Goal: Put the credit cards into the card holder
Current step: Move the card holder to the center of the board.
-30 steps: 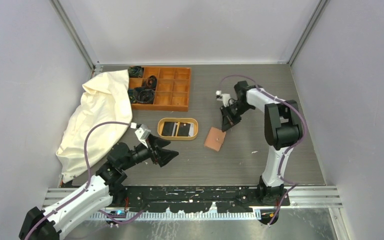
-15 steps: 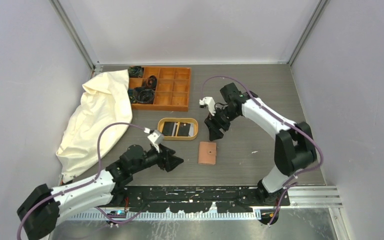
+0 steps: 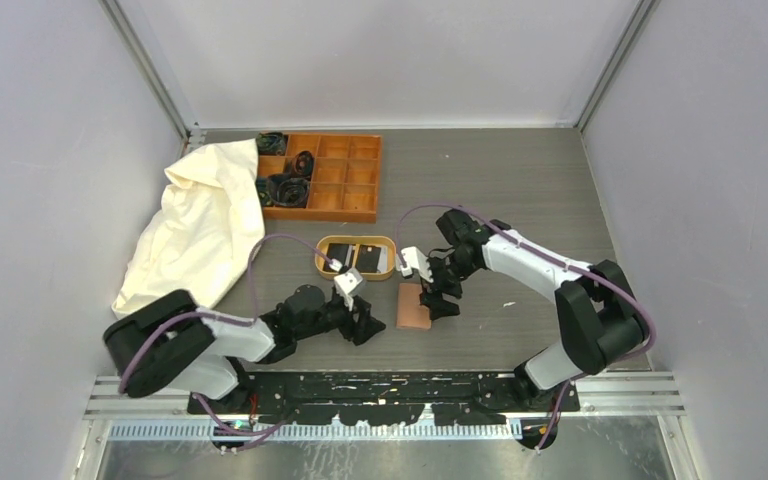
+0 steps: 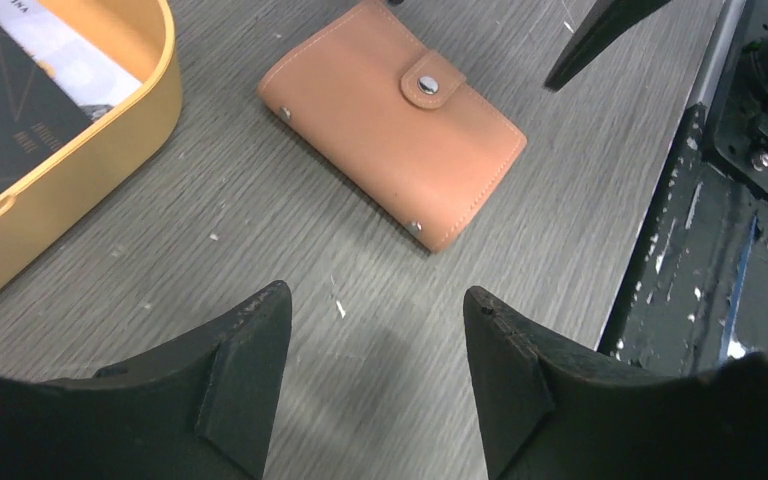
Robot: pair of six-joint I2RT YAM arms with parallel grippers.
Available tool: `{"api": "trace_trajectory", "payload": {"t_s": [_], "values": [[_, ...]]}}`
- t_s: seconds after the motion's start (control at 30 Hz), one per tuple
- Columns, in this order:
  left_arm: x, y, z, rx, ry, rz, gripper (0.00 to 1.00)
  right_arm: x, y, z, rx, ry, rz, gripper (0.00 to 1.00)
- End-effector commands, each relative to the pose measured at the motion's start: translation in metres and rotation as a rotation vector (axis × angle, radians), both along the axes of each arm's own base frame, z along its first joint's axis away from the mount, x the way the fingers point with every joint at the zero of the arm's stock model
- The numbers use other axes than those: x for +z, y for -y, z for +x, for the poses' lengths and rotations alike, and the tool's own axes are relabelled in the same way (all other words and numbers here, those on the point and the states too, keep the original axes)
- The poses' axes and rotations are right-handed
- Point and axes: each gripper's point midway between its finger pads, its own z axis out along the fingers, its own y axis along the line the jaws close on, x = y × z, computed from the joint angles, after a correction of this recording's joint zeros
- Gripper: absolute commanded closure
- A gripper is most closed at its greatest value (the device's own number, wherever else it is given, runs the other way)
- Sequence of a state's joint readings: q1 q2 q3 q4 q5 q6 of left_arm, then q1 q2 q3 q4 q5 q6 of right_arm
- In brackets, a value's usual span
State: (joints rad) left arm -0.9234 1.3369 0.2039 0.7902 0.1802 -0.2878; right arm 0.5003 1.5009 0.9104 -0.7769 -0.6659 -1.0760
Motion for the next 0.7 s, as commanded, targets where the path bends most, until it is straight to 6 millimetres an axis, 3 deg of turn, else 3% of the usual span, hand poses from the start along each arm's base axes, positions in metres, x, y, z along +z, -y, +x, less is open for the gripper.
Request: {"api": "trace_trajectory", "payload": {"t_s": [0.0, 0.2, 0.4, 0.67], "values": [[0.042, 0.029, 0.017, 0.010, 0.110, -0.216, 0.38, -0.002, -0.017, 0.031, -0.054, 0.122, -0.010, 0.23], [0.027, 0.037, 0.022, 0.051, 0.103, -0.255, 0.43, -0.020, -0.028, 0.028, -0.043, 0.142, -0.100, 0.28], [0.026, 0.039, 0.021, 0.056, 0.169, -0.222, 0.44, -0.030, -0.020, 0.021, 0.013, 0.140, -0.170, 0.39], [0.020, 0.049, 0.013, 0.002, 0.229, -0.178, 0.44, -0.028, -0.018, 0.023, 0.028, 0.143, -0.196, 0.81]]}}
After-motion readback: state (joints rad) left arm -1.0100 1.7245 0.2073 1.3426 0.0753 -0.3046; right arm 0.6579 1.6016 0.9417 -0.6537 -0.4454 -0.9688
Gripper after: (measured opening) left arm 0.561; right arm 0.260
